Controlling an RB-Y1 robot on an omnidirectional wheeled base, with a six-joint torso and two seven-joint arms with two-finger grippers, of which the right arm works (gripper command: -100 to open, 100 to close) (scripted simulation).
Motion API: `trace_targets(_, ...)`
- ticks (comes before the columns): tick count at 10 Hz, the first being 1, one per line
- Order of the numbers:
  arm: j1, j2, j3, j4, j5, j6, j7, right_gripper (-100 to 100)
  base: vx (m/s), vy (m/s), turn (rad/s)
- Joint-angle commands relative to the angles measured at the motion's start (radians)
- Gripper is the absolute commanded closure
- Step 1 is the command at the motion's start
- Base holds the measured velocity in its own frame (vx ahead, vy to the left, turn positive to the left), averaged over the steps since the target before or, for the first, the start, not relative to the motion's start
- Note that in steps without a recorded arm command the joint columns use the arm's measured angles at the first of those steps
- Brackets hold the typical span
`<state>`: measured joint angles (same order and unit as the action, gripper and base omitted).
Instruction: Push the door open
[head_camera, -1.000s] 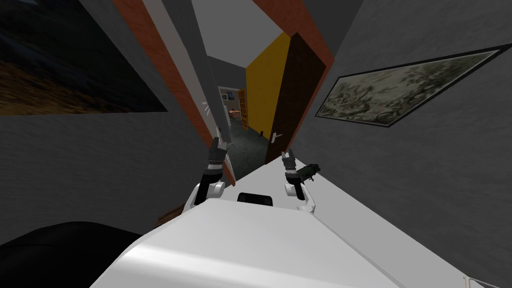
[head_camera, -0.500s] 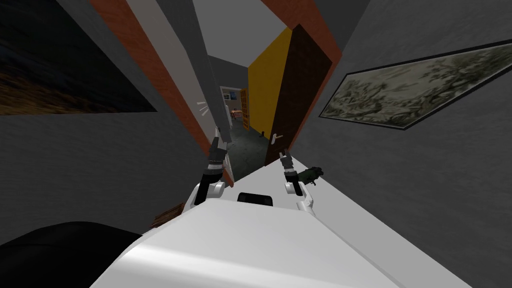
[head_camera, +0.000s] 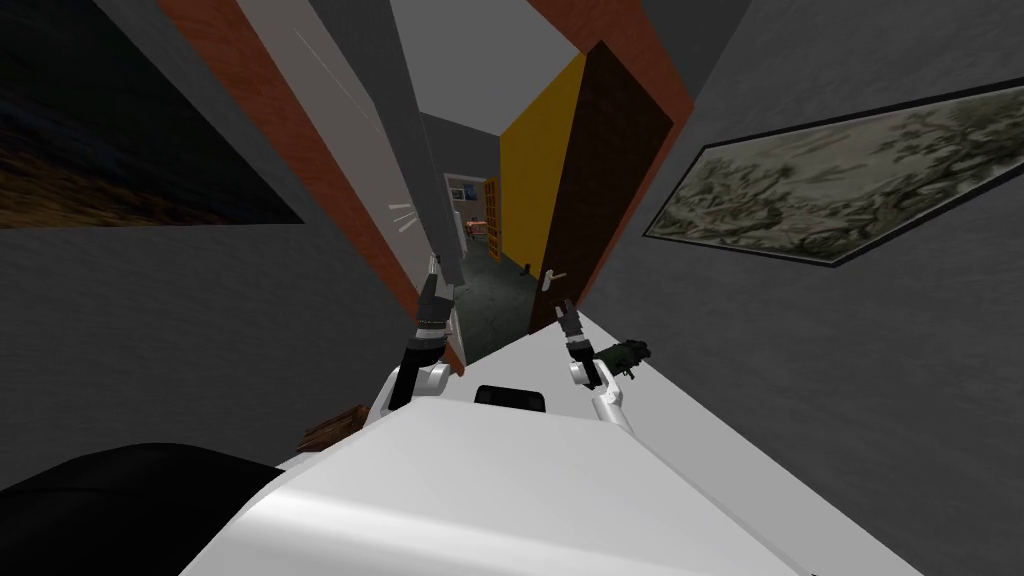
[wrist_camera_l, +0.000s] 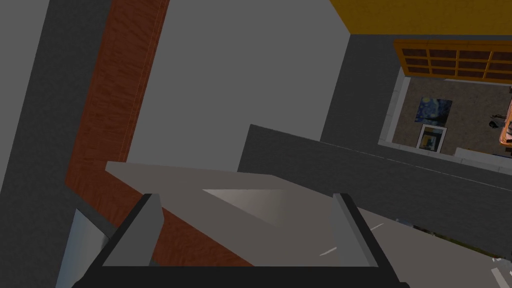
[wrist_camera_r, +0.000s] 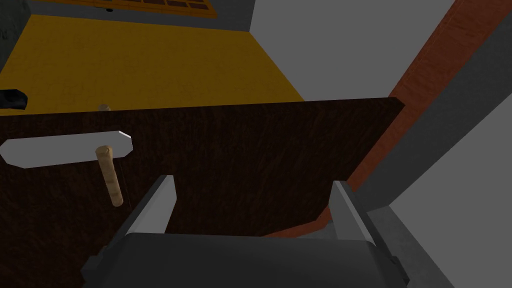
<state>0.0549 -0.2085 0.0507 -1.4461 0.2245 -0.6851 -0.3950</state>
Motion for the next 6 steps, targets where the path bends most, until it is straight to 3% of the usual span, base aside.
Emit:
trace_targets(1, -0.029, -0.015, -0.001, 0.050, 0.013, -0.004, -0.027, -100, 0.082, -0.110, 0.080)
trace_targets(6, -0.112, -0.050, 0.002, 0.201, 0.055, -0.017, -0.097, -100, 0.078, -0.106, 0.078)
